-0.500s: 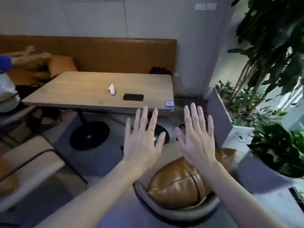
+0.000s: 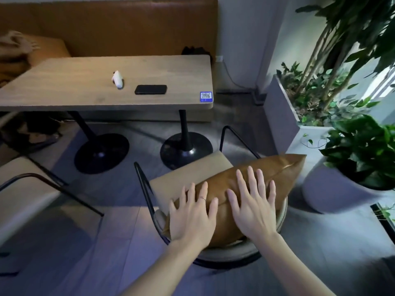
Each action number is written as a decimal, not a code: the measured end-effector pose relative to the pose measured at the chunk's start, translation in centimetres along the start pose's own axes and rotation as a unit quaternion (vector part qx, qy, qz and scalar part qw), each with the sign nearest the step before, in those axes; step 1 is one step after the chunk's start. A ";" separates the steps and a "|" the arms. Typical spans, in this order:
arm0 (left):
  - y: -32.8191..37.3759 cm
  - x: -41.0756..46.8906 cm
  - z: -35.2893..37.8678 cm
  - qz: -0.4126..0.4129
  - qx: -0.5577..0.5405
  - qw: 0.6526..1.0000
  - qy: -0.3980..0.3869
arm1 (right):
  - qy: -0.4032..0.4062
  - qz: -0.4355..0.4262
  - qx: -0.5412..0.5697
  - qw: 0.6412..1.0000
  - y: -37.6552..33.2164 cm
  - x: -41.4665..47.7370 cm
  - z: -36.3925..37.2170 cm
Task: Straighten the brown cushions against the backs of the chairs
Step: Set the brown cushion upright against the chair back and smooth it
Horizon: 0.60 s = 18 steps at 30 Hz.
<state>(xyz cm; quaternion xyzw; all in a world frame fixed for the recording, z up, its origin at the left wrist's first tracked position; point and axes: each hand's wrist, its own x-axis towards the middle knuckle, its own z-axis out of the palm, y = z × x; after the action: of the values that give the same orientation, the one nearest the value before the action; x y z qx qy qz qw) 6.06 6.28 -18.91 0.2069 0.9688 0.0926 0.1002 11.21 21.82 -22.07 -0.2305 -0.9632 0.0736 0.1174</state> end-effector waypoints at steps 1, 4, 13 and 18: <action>-0.2 0.1 0.2 0.000 0.000 1.000 0.009 | 0.004 -0.001 0.000 1.000 -0.1 0.1 0.2; -0.7 0.3 1.0 0.007 -0.045 0.998 0.045 | 0.006 -0.001 0.006 1.000 -0.4 0.2 0.6; -3.6 -2.4 1.8 -0.181 -0.352 0.915 0.082 | 0.162 0.079 0.141 0.973 2.0 -1.4 -0.5; -4.3 -4.1 2.9 -0.389 -0.570 0.723 0.043 | 0.030 0.427 0.320 0.845 4.1 -2.8 -2.1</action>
<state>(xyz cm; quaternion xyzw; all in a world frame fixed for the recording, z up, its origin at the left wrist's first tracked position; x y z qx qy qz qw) 8.71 1.11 -22.03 -0.2886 0.7321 0.5887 0.1850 15.96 24.34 -21.42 -0.5708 -0.6887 0.4133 0.1705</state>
